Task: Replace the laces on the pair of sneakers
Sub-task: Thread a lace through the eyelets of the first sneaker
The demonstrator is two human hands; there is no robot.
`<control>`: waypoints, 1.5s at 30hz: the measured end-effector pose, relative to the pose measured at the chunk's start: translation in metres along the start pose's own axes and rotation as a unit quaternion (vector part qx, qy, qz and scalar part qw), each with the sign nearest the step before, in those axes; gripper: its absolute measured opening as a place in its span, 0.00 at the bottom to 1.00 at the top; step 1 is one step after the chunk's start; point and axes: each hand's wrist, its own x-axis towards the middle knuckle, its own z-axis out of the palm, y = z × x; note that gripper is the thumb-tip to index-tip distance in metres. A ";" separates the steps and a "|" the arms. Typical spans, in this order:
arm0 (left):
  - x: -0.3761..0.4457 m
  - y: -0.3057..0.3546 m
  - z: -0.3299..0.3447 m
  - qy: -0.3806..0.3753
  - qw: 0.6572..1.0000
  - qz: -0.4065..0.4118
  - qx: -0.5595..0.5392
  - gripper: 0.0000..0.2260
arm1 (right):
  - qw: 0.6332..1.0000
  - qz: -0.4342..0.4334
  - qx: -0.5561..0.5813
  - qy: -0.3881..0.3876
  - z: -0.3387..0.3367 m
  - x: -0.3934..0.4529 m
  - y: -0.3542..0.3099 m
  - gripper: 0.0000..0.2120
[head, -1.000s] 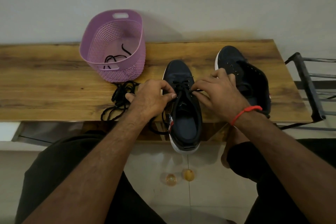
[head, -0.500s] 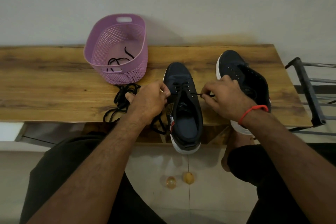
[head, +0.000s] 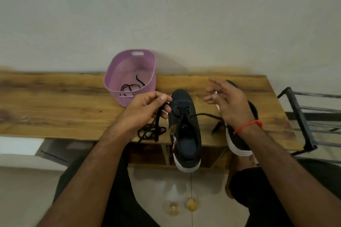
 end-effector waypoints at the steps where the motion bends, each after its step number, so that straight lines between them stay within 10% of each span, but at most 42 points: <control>1: -0.004 0.006 0.001 -0.003 1.000 0.007 -0.029 0.11 | 0.999 0.007 0.038 0.009 -0.001 0.000 -0.006 0.21; 18: -0.055 0.201 -0.003 -0.093 0.961 0.120 -0.230 0.18 | 0.971 -0.079 0.218 0.064 -0.041 0.015 -0.192 0.03; 29: -0.071 0.259 0.002 0.031 0.961 0.252 -0.112 0.09 | 0.959 -0.135 0.239 0.076 -0.068 0.008 -0.265 0.03; 45: -0.057 0.290 -0.001 0.168 0.954 0.231 -0.086 0.06 | 0.952 -0.142 0.248 0.107 -0.084 0.026 -0.303 0.03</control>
